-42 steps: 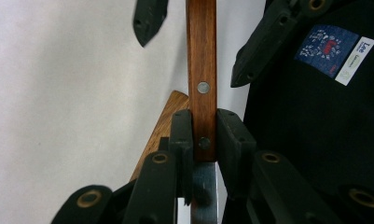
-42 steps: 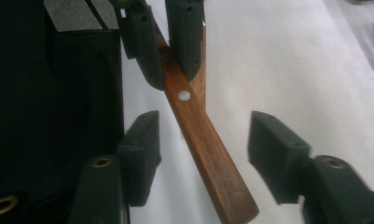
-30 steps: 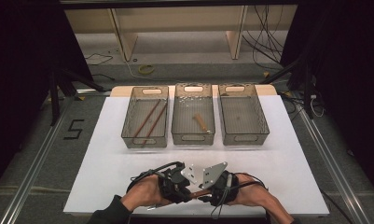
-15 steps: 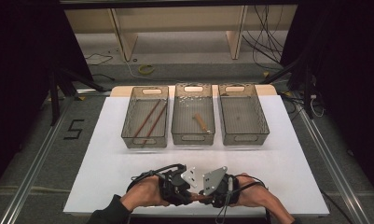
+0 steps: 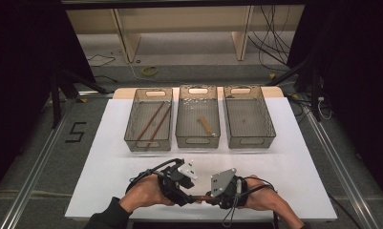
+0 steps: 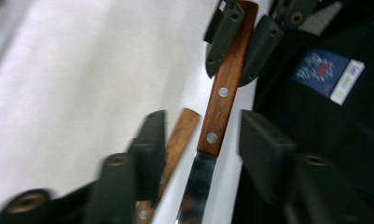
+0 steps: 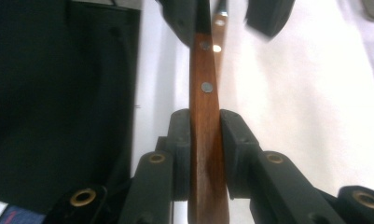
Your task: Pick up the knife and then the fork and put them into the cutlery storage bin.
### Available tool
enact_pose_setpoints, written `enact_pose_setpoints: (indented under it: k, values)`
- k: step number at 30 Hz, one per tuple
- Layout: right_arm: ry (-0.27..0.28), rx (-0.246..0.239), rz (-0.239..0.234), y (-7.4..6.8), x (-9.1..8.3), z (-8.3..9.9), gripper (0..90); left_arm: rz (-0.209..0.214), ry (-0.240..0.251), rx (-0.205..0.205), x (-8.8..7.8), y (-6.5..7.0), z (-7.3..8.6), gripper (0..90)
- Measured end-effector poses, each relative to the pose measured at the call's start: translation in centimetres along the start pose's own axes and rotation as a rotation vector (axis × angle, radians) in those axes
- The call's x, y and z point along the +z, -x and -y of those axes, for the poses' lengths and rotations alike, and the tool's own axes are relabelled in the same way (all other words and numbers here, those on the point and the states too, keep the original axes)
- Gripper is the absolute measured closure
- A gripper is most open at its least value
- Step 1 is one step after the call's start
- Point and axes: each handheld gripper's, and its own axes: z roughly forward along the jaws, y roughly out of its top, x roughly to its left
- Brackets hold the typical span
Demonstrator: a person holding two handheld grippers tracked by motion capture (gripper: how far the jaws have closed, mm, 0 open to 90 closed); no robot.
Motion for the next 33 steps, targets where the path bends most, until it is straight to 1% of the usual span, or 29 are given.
enact_pose_setpoints:
  k: [1, 2, 4, 6, 8, 9, 10, 12, 15, 18, 21, 23, 24, 25, 27, 28, 29, 32, 33]
  values:
    - [0.003, 0.008, 0.007, 0.2, 0.0, 0.1, 75.9, -0.006, 0.004, 0.001, -0.2, -0.1, 0.0, 44.6]
    - [0.002, 0.026, 0.009, 0.2, -0.1, 0.2, 75.9, -0.017, 0.017, -0.006, -0.5, -0.2, 0.1, 42.3]
    - [-0.005, 0.037, 0.02, 0.5, -0.3, 0.4, 75.9, -0.039, 0.05, -0.02, -0.9, -0.5, 0.1, 36.9]
    - [-0.006, 0.046, 0.034, 0.8, -0.4, 0.6, 75.9, -0.052, 0.079, -0.035, -1.4, -0.7, 0.1, 34.8]
    - [-0.002, 0.051, 0.044, 0.9, -0.4, 0.7, 75.9, -0.068, 0.091, -0.038, -1.8, -0.9, 0.2, 33.1]
    - [-0.006, 0.055, 0.042, 1.0, -0.5, 0.7, 75.9, -0.074, 0.1, -0.046, -2.0, -0.9, 0.2, 32.0]
    - [-0.008, 0.056, 0.052, 1.1, -0.5, 0.7, 76.0, -0.084, 0.116, -0.05, -2.2, -1.0, 0.3, 31.3]
    - [-0.008, 0.075, 0.064, 1.3, -0.6, 0.9, 76.0, -0.099, 0.148, -0.065, -2.6, -1.2, 0.3, 30.2]
    - [-0.002, 0.097, 0.08, 1.5, -0.9, 1.1, 76.0, -0.118, 0.182, -0.071, -3.4, -1.3, 0.4, 28.6]
    - [0.007, 0.125, 0.102, 1.9, -1.3, 1.4, 76.0, -0.137, 0.203, -0.082, -4.1, -1.5, 0.7, 27.5]
    - [0.02, 0.165, 0.13, 2.4, -1.8, 1.7, 76.0, -0.16, 0.222, -0.091, -4.7, -1.8, 1.1, 26.7]
    - [0.033, 0.195, 0.154, 2.7, -2.3, 2.0, 76.0, -0.161, 0.231, -0.097, -4.9, -1.8, 1.2, 26.6]
    - [0.033, 0.195, 0.154, 2.7, -2.3, 2.0, 76.0, -0.164, 0.234, -0.102, -5.1, -1.9, 1.4, 26.6]
    - [0.05, 0.235, 0.181, 3.2, -2.8, 2.2, 76.0, -0.172, 0.236, -0.114, -5.2, -2.1, 1.8, 25.5]
    - [0.071, 0.275, 0.218, 3.7, -3.5, 2.5, 76.0, -0.173, 0.238, -0.119, -5.3, -2.2, 2.2, 25.4]
    - [0.082, 0.299, 0.221, 4.0, -3.9, 2.7, 76.0, -0.173, 0.238, -0.119, -5.3, -2.2, 2.2, 25.2]
    - [0.092, 0.321, 0.244, 4.3, -4.3, 2.9, 76.0, -0.17, 0.234, -0.127, -5.1, -2.4, 2.6, 24.9]
    - [0.114, 0.388, 0.29, 5.2, -5.5, 3.6, 76.0, -0.17, 0.224, -0.142, -4.7, -2.6, 3.2, 24.4]
    - [0.12, 0.405, 0.299, 5.6, -5.9, 3.9, 76.0, -0.167, 0.22, -0.143, -4.5, -2.7, 3.4, 24.2]
